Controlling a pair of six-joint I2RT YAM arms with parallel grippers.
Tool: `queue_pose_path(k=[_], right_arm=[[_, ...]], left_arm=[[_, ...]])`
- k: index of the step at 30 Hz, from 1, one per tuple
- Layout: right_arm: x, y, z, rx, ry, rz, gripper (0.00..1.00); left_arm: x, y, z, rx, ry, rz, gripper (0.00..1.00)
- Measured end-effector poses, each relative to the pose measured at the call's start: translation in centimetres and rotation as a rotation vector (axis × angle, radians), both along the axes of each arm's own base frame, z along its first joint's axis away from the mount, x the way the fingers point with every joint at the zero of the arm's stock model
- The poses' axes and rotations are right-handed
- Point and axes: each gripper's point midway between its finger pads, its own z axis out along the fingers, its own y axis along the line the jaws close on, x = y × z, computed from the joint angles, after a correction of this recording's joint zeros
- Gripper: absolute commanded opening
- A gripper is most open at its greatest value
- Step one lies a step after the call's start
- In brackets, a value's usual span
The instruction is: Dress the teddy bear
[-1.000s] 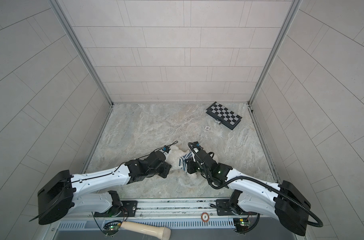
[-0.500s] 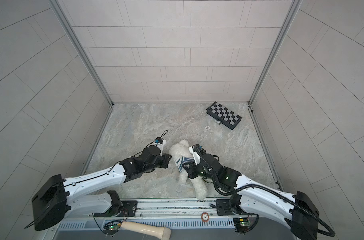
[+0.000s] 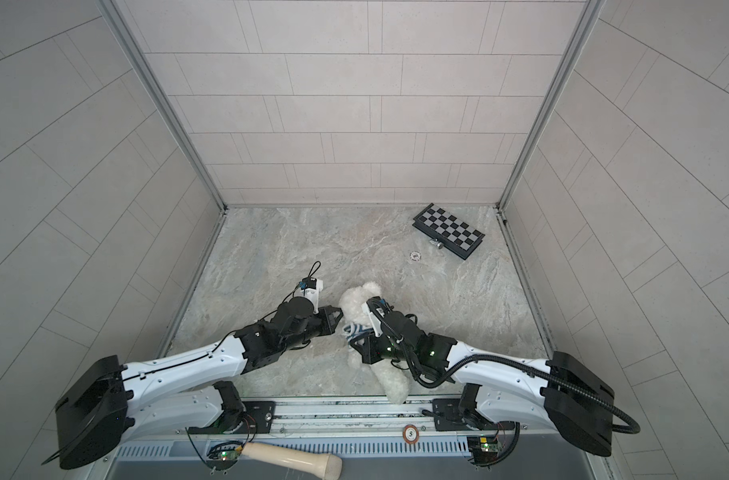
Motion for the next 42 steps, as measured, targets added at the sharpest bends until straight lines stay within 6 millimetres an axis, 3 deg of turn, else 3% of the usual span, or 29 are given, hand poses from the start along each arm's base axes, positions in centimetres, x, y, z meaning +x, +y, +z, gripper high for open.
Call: queue_pose_path(k=[6,14,27,33,42], right_arm=[[-2.7,0.7,-2.2,-0.103,0.012,0.079,0.00],[-2.9,-2.2,-5.2,-0.232,0.001,0.025,0.00],[-2.3,-5.6,-3.0,-0.120,-0.095,-0.102,0.00],[-1.8,-5.4,-1.2,-0.057,-0.121,-0.118,0.00],[-1.5,-5.0,-1.4,-0.063,-0.117,-0.119,0.00]], left_arm=[[0.7,-0.2,1.3,-0.106,0.018,0.040,0.00],[1.0,1.3,1.9,-0.166,0.036,0.089,0.00],[1.5,5.0,2.1,-0.216,0.040,0.208,0.00],[1.7,6.5,3.3,-0.258,0.024,0.273,0.00],[1.8,8.3,3.3,-0.253,0.028,0.365,0.00]])
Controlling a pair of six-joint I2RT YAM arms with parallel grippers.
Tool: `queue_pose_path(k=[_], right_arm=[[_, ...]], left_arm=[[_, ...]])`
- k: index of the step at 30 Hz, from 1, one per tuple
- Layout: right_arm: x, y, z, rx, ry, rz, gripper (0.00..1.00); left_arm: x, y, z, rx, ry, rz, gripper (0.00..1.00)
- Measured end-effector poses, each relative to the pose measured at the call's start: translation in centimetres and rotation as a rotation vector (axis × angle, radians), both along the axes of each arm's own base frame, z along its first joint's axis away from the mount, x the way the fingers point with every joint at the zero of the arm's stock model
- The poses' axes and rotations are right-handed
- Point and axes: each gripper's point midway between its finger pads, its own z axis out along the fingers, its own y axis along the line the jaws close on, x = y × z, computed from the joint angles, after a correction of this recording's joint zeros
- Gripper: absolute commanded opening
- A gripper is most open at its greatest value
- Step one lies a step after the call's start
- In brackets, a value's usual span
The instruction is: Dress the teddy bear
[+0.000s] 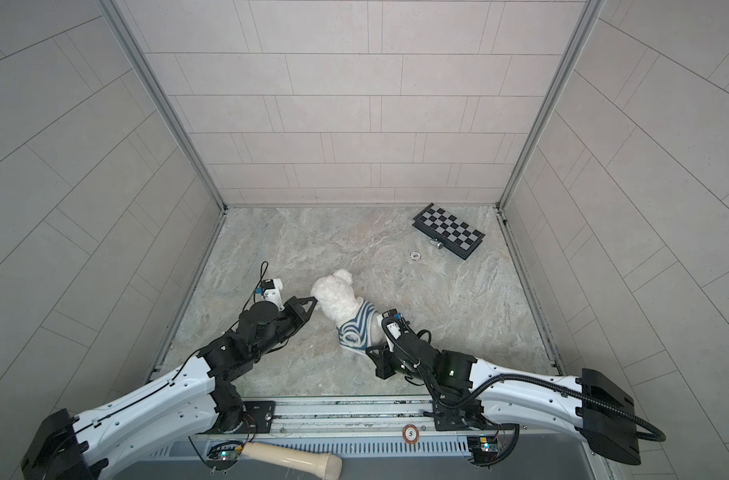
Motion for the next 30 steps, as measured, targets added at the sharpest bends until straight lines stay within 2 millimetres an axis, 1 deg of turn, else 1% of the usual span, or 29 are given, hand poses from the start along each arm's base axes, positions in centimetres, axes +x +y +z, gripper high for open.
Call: queue_pose_path(k=[4,9,11,13,15,18,20,22,24,27,30], right_arm=[[0.5,-0.6,0.0,0.006,-0.002,-0.024,0.00],[1.1,-0.8,-0.2,-0.022,-0.011,-0.018,0.00],[1.4,-0.3,0.1,-0.047,-0.023,0.009,0.04],[1.6,0.8,1.1,-0.056,-0.044,0.053,0.06],[1.8,1.7,2.1,-0.055,-0.067,0.085,0.10],[1.8,2.2,3.1,-0.049,-0.108,0.121,0.18],[1.7,1.9,3.8,-0.049,-0.149,0.141,0.25],[1.6,1.3,5.2,-0.042,-0.216,0.150,0.29],[1.4,0.5,6.6,-0.040,-0.289,0.157,0.32],[1.2,-0.6,8.4,-0.051,-0.408,0.179,0.41],[1.2,-1.2,9.7,-0.079,-0.527,0.198,0.48]], left_arm=[[-0.1,0.5,-0.1,0.014,0.003,0.015,0.00],[-0.1,0.4,0.1,0.030,-0.004,0.011,0.00],[0.1,0.2,0.5,0.038,-0.015,0.003,0.00],[0.3,-0.2,1.6,0.046,-0.038,-0.005,0.00],[0.5,-0.7,3.1,0.049,-0.071,-0.016,0.00],[0.6,-0.9,5.5,0.057,-0.123,-0.027,0.00],[0.7,-0.7,6.7,0.080,-0.152,-0.028,0.00],[0.6,-0.4,7.5,0.115,-0.177,-0.031,0.00],[0.5,-0.3,7.9,0.157,-0.189,-0.047,0.00],[0.4,-0.3,8.3,0.229,-0.190,-0.078,0.00],[0.3,-0.1,9.0,0.300,-0.183,-0.100,0.00]])
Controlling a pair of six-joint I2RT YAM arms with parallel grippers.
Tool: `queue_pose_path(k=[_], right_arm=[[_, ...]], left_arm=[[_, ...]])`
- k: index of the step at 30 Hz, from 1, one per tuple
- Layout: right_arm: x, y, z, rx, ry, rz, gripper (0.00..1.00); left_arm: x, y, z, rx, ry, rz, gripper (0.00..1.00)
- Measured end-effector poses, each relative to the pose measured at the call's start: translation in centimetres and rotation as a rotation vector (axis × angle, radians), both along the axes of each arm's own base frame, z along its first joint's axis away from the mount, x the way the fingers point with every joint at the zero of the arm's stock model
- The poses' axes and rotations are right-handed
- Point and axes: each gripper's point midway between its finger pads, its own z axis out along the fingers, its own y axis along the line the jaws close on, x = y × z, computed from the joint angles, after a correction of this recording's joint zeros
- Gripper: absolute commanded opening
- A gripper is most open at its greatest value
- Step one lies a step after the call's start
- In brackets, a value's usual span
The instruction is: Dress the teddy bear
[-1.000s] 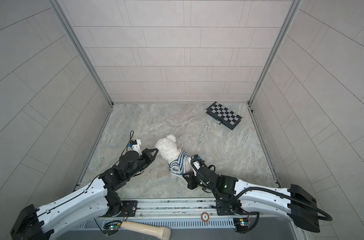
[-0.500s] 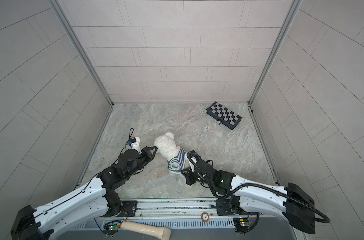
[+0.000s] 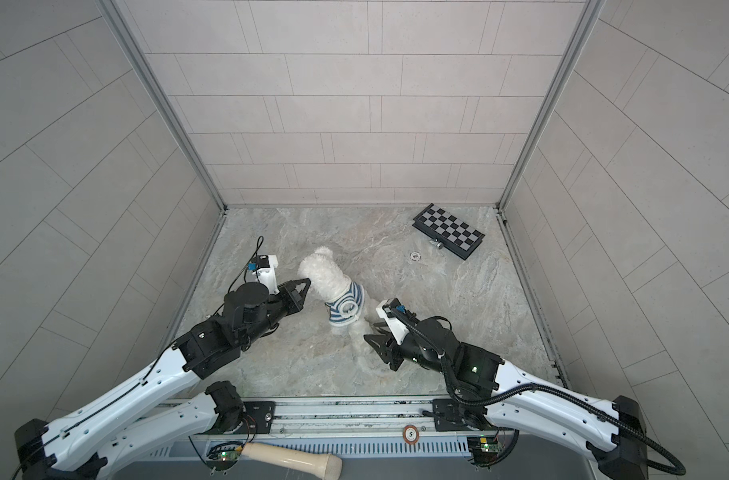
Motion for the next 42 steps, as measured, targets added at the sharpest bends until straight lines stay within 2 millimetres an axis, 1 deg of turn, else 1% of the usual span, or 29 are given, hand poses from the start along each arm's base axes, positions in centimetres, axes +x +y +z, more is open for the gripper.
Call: queue_pose_path(k=[2,4,7,9,12,17,20,22,25,27,32,35,38,42], right_arm=[[0.4,0.0,0.6,-0.023,-0.060,0.002,0.52],[1.1,0.6,1.0,-0.051,-0.095,0.003,0.55],[2.2,2.7,1.8,-0.066,-0.122,0.033,0.58],[2.6,4.2,1.6,-0.072,-0.126,0.061,0.60],[2.8,5.9,0.8,-0.068,-0.130,0.097,0.61],[3.1,7.3,-0.2,-0.070,-0.160,0.128,0.63],[3.3,7.6,-0.6,-0.079,-0.190,0.135,0.63],[3.7,7.6,-0.9,-0.097,-0.209,0.126,0.63],[4.9,7.0,-1.3,-0.128,-0.227,0.075,0.63],[6.1,6.1,-1.4,-0.142,-0.239,0.019,0.64],[8.6,4.3,-1.6,-0.166,-0.246,-0.086,0.64],[10.1,3.7,-2.5,-0.183,-0.231,-0.122,0.64],[11.5,3.7,-3.8,-0.212,-0.202,-0.134,0.63],[12.8,5.0,-5.2,-0.223,-0.175,-0.115,0.61]], left_arm=[[-0.1,0.5,0.5,0.051,0.007,0.004,0.00],[-0.1,1.3,1.4,0.113,0.012,0.027,0.00],[-0.1,2.6,2.7,0.179,0.015,0.066,0.00],[-0.2,3.2,2.9,0.204,0.021,0.085,0.00],[-0.2,3.6,2.1,0.238,0.054,0.104,0.00],[0.4,3.0,0.1,0.255,0.135,0.129,0.00],[1.1,2.2,-0.4,0.252,0.167,0.143,0.00],[1.7,1.5,-0.4,0.249,0.178,0.149,0.00],[2.7,0.4,-0.1,0.249,0.189,0.146,0.00],[3.0,-0.2,0.0,0.243,0.192,0.138,0.00],[2.6,-1.1,0.1,0.216,0.208,0.091,0.00],[2.3,-1.6,0.0,0.202,0.223,0.066,0.00],[1.9,-2.0,0.0,0.193,0.232,0.046,0.00],[1.6,-2.2,0.3,0.184,0.236,0.031,0.00]])
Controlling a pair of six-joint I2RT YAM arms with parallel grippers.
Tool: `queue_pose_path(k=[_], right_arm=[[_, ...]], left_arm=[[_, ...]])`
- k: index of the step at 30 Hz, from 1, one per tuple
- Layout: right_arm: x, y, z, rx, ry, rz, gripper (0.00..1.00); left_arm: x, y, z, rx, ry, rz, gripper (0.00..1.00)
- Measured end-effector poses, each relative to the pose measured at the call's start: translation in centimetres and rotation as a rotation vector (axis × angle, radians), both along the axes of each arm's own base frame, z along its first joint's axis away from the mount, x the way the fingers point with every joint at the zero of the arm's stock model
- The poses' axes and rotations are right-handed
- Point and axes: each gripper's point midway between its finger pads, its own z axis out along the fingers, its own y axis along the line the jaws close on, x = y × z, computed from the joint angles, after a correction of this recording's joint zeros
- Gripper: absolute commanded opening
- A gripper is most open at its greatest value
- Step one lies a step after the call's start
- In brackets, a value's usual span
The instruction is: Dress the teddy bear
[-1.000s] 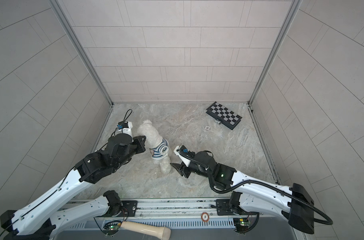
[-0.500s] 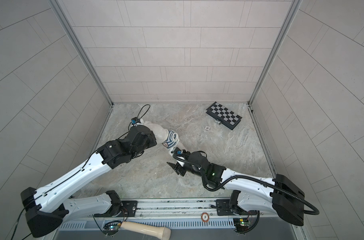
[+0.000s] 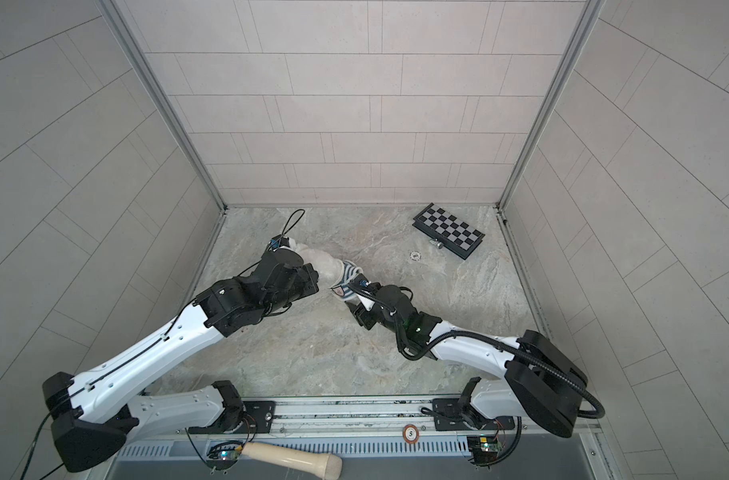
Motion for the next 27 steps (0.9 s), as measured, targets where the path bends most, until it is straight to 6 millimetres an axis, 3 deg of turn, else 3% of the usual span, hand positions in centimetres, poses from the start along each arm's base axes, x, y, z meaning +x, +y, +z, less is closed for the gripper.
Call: queue_pose_path(k=[3,6,12,16,25,27], right_arm=[[0.9,0.8,-0.3,0.008,0.007,0.007,0.53],[1.5,1.2,0.4,0.018,-0.006,0.013,0.28],[1.6,1.4,1.2,0.027,-0.012,0.026,0.00],[0.2,0.7,2.6,0.030,0.003,0.046,0.00],[-5.7,-0.2,11.0,0.141,0.137,0.184,0.00],[-6.2,-0.3,11.5,0.168,0.214,0.206,0.00]], left_arm=[[0.0,-0.2,0.7,-0.013,-0.008,-0.006,0.00],[-0.1,-0.3,1.0,-0.020,-0.012,-0.009,0.00],[-0.2,-0.1,1.2,-0.026,-0.015,-0.009,0.00],[-0.5,0.0,1.9,-0.040,-0.018,-0.017,0.00],[-2.6,0.5,7.6,-0.103,-0.091,-0.078,0.00],[-3.0,0.5,8.0,-0.106,-0.103,-0.094,0.00]])
